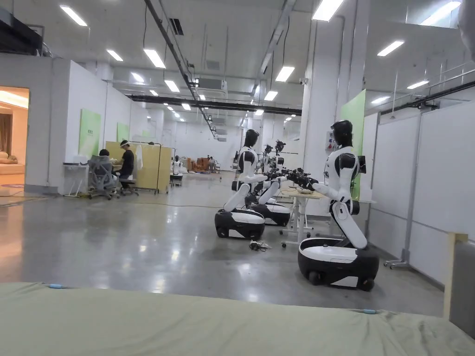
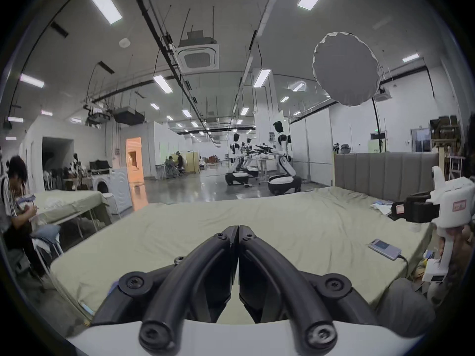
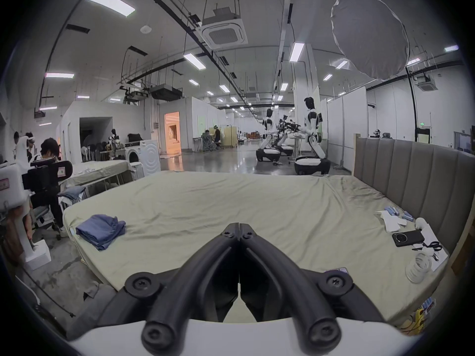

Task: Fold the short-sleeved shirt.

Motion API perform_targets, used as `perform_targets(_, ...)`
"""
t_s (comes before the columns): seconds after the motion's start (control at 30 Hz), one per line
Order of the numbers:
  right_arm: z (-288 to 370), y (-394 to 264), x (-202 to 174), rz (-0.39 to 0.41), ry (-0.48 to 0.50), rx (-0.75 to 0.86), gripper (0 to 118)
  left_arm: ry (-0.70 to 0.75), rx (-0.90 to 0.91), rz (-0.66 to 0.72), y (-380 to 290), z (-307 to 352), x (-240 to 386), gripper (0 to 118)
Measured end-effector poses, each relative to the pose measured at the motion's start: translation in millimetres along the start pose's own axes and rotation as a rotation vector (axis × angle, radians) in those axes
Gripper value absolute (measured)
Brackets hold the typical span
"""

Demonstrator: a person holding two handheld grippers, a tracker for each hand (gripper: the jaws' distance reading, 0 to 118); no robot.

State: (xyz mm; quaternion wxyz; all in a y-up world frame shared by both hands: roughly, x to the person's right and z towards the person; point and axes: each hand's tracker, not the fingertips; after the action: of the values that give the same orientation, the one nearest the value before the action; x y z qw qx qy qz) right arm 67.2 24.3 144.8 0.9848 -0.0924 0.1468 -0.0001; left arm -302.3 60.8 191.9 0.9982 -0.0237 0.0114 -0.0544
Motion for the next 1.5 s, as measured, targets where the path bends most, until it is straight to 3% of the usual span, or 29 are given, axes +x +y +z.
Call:
perform_targets(0.47, 13, 9, -3, -0.003, -0.036, 0.061, 0, 0.042, 0.04, 0.023, 12, 9, 2, 3)
perform_targets(0.5, 12, 9, -3, -0.011, -0.029, 0.06, 0, 0.076, 0.037, -0.006, 13, 9, 2, 7)
perform_targets(0.57, 12, 10, -4, -0.021, -0.02, 0.07, 1, 0.086, 0.052, -0.029, 11, 10, 1, 46)
perform_targets(0.6, 13, 11, -5, -0.022, -0.016, 0.076, 5, 0.086, 0.053, -0.022, 12, 10, 2, 58)
perform_targets(0.67, 14, 11, -6, -0.018, -0.028, 0.098, 10, 0.074, 0.059, -0.013, 11, 8, 2, 63)
perform_targets(0.7, 13, 11, -5, -0.016, -0.033, 0.101, 40, 0.069, 0.069, -0.004, 9, 8, 2, 71)
perform_targets(0.8, 11, 12, -4, -0.028, -0.035, 0.088, 94, 0.049, 0.08, 0.034, 10, 9, 0, 72)
perform_targets(0.93, 11, 12, 1, -0.073, -0.02, 0.106, 115, 0.024, 0.091, 0.069, 9, 10, -2, 77)
perform_targets(1.07, 11, 12, 2, -0.08, -0.024, 0.123, 118, 0.037, 0.098, 0.071, 10, 9, -2, 100)
perform_targets(1.2, 11, 12, 1, -0.093, -0.012, 0.13, 118, 0.042, 0.095, 0.091, 10, 9, -4, 101)
perform_targets(1.4, 4, 10, -6, -0.04, -0.031, 0.087, 118, 0.04, 0.08, 0.084, 7, 7, -3, 101)
perform_targets(1.5, 1, 9, -5, -0.081, -0.037, 0.065, 118, 0.026, 0.059, 0.115, 11, 5, -6, 101)
